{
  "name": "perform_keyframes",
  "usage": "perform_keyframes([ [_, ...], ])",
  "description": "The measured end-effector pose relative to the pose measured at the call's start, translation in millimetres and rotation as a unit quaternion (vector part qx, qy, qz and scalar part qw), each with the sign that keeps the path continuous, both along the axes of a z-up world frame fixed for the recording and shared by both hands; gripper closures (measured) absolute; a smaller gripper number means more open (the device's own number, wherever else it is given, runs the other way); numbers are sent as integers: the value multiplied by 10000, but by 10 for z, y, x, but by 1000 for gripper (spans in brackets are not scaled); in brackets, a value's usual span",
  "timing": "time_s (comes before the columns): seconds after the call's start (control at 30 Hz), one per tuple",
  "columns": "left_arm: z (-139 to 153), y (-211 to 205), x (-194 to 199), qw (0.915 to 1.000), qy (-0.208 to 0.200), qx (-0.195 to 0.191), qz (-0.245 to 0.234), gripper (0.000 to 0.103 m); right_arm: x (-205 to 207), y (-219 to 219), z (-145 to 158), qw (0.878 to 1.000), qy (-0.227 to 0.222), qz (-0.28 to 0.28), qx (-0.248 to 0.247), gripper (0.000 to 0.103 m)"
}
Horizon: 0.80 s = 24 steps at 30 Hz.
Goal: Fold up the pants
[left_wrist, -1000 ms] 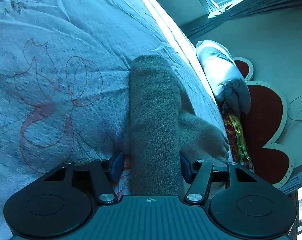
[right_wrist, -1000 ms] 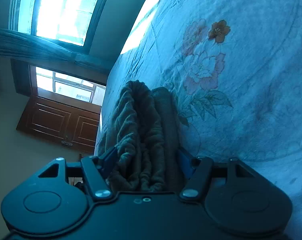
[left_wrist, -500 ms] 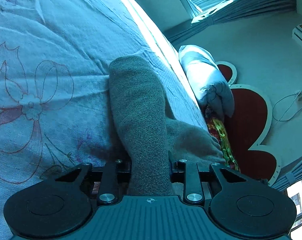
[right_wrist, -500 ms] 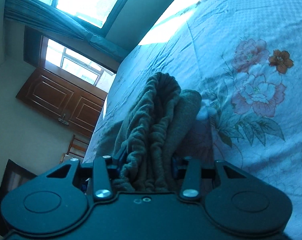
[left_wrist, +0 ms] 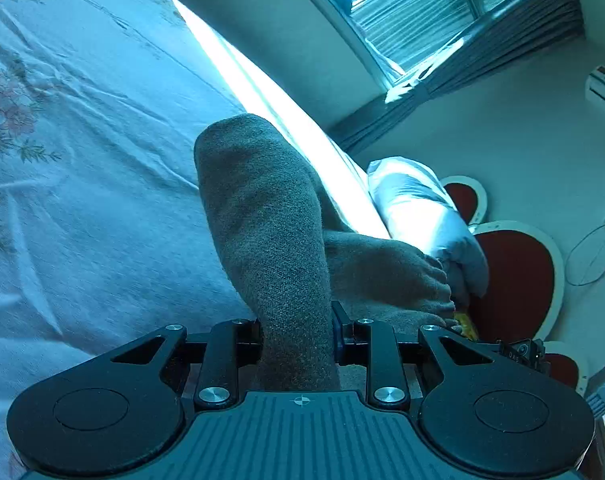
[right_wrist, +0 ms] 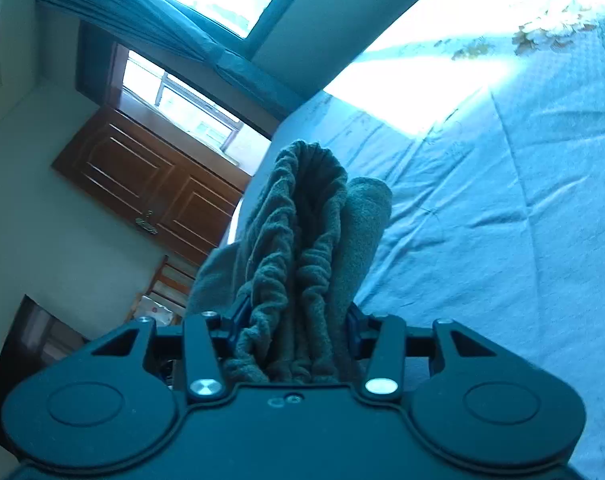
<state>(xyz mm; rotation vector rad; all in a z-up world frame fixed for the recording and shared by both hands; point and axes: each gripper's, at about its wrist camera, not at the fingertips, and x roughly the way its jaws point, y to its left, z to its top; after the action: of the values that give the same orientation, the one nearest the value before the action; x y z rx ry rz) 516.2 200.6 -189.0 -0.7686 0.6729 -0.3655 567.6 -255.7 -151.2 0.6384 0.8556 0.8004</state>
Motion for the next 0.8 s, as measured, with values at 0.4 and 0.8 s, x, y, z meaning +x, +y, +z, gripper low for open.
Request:
perform_keyframes([
  [0.4,156,-166,-487,9736,-188,2182,643,0,-640,-320,149,9929,-635,-787,-632,12],
  [0.8,408,-271,-3093,9445,-1,2689,1888,0,-3066,-612,629,9586,-1709,-1545,-1672,6],
])
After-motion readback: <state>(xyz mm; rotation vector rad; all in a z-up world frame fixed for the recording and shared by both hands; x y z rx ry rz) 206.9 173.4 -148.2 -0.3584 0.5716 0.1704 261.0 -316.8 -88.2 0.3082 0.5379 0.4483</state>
